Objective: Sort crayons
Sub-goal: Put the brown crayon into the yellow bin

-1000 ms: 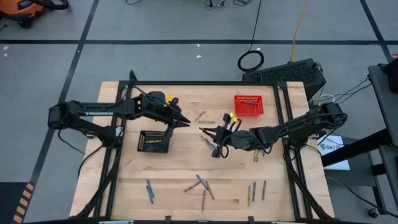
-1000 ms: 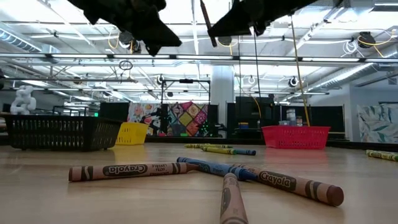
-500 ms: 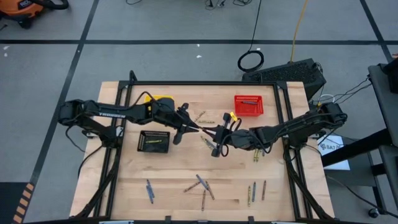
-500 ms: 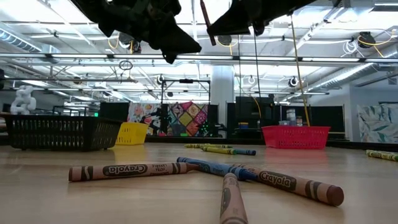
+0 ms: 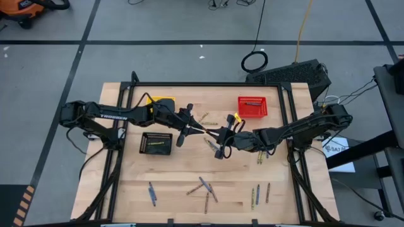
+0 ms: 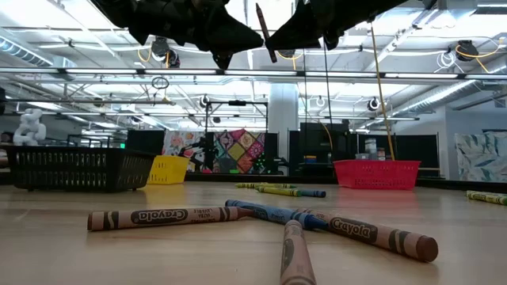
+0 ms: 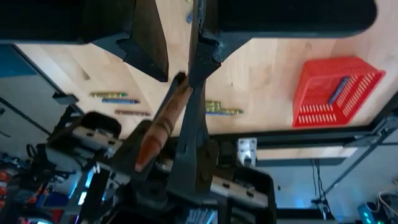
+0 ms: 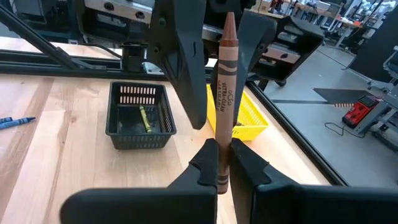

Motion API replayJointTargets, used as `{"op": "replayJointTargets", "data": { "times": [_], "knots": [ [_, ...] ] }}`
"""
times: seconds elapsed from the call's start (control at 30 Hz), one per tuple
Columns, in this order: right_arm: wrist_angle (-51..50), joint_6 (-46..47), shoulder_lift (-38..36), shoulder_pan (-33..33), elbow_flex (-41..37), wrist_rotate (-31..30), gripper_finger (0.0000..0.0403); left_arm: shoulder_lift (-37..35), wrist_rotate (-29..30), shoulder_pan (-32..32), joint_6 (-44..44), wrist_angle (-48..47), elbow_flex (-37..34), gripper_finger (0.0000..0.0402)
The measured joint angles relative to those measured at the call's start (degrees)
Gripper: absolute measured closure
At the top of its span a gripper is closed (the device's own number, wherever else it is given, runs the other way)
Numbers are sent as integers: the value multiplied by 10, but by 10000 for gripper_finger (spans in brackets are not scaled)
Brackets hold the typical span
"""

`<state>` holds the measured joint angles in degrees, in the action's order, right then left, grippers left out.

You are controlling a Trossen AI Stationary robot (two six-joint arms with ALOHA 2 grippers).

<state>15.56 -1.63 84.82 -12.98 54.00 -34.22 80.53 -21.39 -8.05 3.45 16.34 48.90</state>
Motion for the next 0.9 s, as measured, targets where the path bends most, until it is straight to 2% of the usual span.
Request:
{"op": "replayJointTargets", "data": {
  "times": [0.9],
  "knots": [
    [2, 21, 0, 25, 0, 16, 403, 0, 25, -1, -1, 58, 0, 334]
  ]
}}
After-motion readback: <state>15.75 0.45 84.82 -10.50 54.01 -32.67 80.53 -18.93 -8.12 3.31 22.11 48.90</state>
